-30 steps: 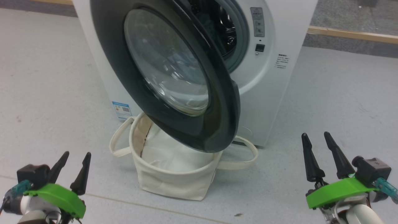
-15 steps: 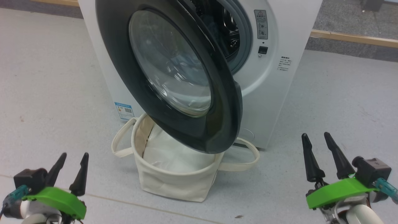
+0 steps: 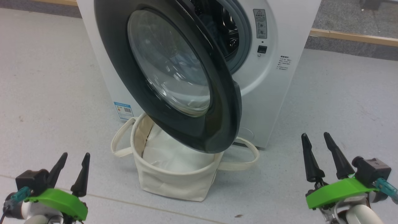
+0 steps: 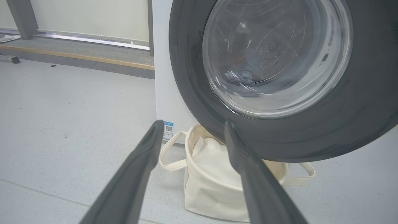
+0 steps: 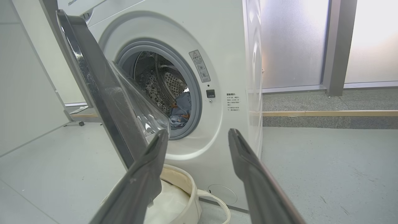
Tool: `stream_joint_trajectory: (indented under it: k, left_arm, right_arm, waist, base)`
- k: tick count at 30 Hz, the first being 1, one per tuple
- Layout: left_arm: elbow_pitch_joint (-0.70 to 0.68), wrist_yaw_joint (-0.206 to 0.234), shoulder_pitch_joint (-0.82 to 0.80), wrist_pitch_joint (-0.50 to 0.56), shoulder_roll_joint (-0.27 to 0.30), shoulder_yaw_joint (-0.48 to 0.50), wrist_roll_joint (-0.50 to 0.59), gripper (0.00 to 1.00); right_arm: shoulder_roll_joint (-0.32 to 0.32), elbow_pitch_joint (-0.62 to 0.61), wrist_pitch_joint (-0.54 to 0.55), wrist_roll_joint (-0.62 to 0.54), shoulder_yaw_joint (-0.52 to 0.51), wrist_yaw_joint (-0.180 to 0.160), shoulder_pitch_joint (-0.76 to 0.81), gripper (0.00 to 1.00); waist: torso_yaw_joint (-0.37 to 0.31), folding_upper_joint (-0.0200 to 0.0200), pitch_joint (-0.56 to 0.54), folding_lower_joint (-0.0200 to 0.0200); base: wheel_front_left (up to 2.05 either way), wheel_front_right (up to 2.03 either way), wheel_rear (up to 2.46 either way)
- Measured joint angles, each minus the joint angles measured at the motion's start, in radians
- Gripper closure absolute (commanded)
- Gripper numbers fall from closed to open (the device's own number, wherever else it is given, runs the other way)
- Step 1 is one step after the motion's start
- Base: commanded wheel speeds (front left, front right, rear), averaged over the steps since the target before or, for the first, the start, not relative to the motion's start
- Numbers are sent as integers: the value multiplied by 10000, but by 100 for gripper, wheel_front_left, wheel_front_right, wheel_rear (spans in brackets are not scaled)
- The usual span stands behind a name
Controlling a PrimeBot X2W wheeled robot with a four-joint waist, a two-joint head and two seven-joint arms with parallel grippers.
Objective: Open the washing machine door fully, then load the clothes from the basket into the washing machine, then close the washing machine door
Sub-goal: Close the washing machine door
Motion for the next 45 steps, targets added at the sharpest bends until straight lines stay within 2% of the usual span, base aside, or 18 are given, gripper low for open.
stream_joint_trajectory:
  k: [8, 9, 10, 11, 12, 17, 22, 27, 31, 36, 45]
  left_arm:
    - [-6, -2, -5, 0, -58, 207, 52, 0]
    - [-12, -4, -4, 0, -63, 224, 54, 0]
    - [-17, -4, -4, 0, -77, 242, 58, 0]
    - [-21, -6, -4, 0, -92, 253, 71, 0]
    - [-25, -10, -4, 0, -107, 253, 100, 0]
    - [-58, -12, -4, 0, -173, 253, 142, 0]
    - [-48, -12, -7, 0, -209, 249, 140, 0]
    - [-38, -12, -58, 0, -215, 119, 136, 0]
    - [-31, -13, -137, 0, -224, -115, 56, 0]
    - [42, -13, -378, 0, -240, -351, -56, 0]
    - [270, -13, -385, 0, -171, -562, -230, 0]
  right_arm:
    - [8, -63, 0, 0, 244, 0, -5, 0]
    - [8, -127, 0, -2, 282, 0, -12, 4]
    - [8, -213, -2, -2, 330, 0, -23, 23]
    - [6, -311, -2, -4, 384, 0, -37, 89]
    - [6, -418, 0, -23, 447, 0, -51, 99]
    - [-50, -917, -2, -449, 713, 0, -216, 100]
    - [-228, -1141, -2, -514, 2401, 0, -900, 100]
    - [-309, -268, -2, -332, 3776, 0, -2023, 100]
    - [-100, 669, -2, 29, 4345, 0, -2972, 100]
    - [159, 2196, 0, 176, 4385, 0, -3703, 100]
    - [500, 3877, 0, -69, 3331, 0, -4004, 100]
  waist:
    - [-32, 0, 16, 0]
    - [-36, 0, 17, 0]
    - [-38, 0, 19, 0]
    - [-36, 0, 21, 0]
    - [-27, 0, 24, 0]
    - [79, 0, 59, 0]
    - [250, 0, 122, 0]
    - [522, 0, 200, 0]
    - [796, 0, 284, 0]
    - [1223, 0, 342, 0]
    - [1755, 0, 164, -2]
  base:
    - [0, 0, 0]
    - [0, 0, 0]
    - [0, 0, 0]
    - [0, 0, 0]
    - [0, 0, 0]
    - [0, 0, 0]
    - [0, 0, 0]
    - [0, 0, 0]
    - [0, 0, 0]
    - [0, 0, 0]
    - [0, 0, 0]
